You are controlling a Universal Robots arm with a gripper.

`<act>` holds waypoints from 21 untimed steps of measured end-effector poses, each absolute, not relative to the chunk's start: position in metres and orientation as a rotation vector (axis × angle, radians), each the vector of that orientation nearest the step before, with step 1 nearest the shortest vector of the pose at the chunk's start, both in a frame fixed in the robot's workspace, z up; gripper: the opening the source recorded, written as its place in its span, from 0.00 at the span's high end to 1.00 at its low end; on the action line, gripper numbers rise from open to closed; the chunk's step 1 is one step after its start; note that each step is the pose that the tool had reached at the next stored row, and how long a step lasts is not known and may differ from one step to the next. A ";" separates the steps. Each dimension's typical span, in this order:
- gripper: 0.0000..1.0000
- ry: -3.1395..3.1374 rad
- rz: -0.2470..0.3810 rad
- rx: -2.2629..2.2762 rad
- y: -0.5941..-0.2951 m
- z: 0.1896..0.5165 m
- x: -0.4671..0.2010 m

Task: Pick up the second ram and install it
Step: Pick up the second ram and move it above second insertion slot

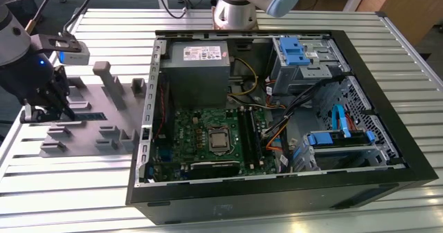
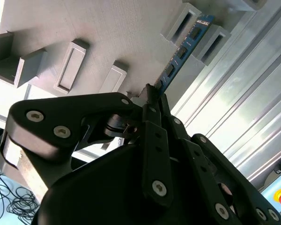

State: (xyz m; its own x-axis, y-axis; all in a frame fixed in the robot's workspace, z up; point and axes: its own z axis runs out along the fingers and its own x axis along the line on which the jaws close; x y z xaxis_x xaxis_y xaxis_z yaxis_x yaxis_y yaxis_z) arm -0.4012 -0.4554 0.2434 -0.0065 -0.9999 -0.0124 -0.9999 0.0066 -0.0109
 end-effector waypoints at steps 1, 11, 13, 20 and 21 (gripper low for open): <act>0.86 2.217 0.002 -2.203 -0.455 0.244 -0.401; 0.86 2.217 0.002 -2.203 -0.455 0.254 -0.401; 0.86 2.217 0.002 -2.202 -0.455 0.255 -0.401; 0.86 2.217 0.002 -2.203 -0.455 0.256 -0.401; 0.86 2.217 0.002 -2.203 -0.455 0.256 -0.401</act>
State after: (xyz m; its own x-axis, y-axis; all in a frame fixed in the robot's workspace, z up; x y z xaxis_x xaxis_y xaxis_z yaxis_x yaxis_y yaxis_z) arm -0.4012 -0.4554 0.2558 -0.0065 -0.9999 -0.0124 -0.9999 0.0066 -0.0108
